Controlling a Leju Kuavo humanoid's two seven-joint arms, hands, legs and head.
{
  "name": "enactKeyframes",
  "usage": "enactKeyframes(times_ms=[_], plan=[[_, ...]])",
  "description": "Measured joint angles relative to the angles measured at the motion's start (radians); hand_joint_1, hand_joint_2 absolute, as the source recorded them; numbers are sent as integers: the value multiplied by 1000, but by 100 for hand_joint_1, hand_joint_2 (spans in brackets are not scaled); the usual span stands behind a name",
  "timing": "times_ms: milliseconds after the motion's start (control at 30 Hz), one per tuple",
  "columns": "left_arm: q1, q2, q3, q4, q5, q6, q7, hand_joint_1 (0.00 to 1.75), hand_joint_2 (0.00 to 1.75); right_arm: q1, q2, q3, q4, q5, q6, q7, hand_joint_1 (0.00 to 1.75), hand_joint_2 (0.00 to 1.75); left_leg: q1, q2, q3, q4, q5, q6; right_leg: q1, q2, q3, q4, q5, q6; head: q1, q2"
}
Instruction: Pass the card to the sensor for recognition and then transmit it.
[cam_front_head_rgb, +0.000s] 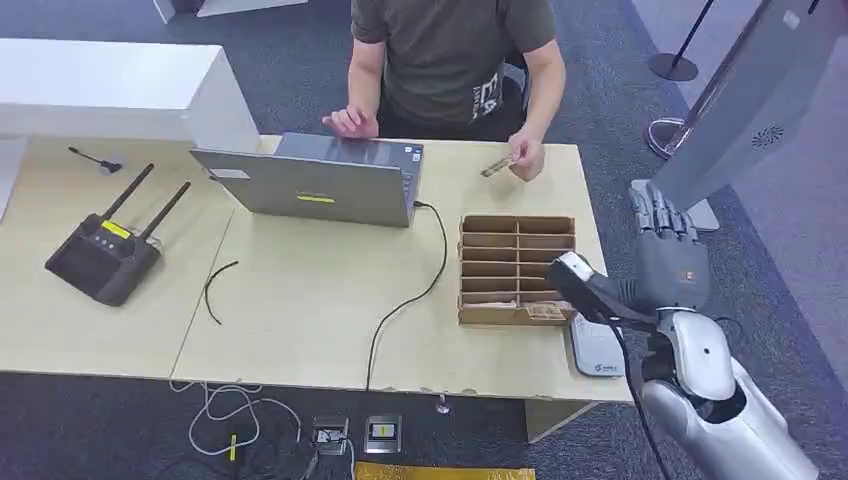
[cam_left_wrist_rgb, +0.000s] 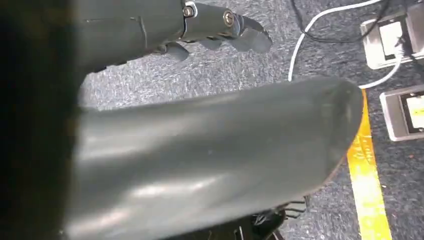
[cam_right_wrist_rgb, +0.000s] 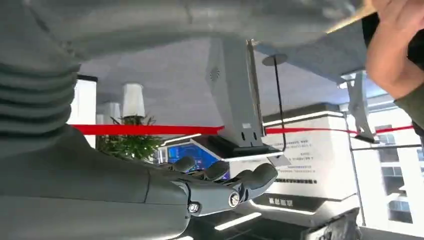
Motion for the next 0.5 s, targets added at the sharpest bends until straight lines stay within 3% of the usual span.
enactKeyframes(times_ms=[167, 267, 300, 500], plan=[[1, -2, 7, 3, 0, 2, 0, 0, 0, 8, 2, -1, -7, 0, 6, 3, 0, 0, 0, 0, 0, 0, 0, 0, 0, 0, 0, 0, 0, 0, 0, 0], [2, -2, 13, 5, 2, 2, -1, 0, 0, 8, 0, 0, -9, -16, 61, 5, 0, 0, 0, 0, 0, 0, 0, 0, 0, 0, 0, 0, 0, 0, 0, 0], [2, -2, 13, 6, 4, 3, -4, 0, 0, 10, -2, 1, -15, -21, 80, 12, 0, 175, 0, 0, 0, 0, 0, 0, 0, 0, 0, 0, 0, 0, 0, 0], [10, -1, 27, 10, 22, 14, -21, 0, 0, 31, -22, 13, -66, -31, 137, 54, 0, 175, 0, 0, 0, 0, 0, 0, 0, 0, 0, 0, 0, 0, 0, 0]])
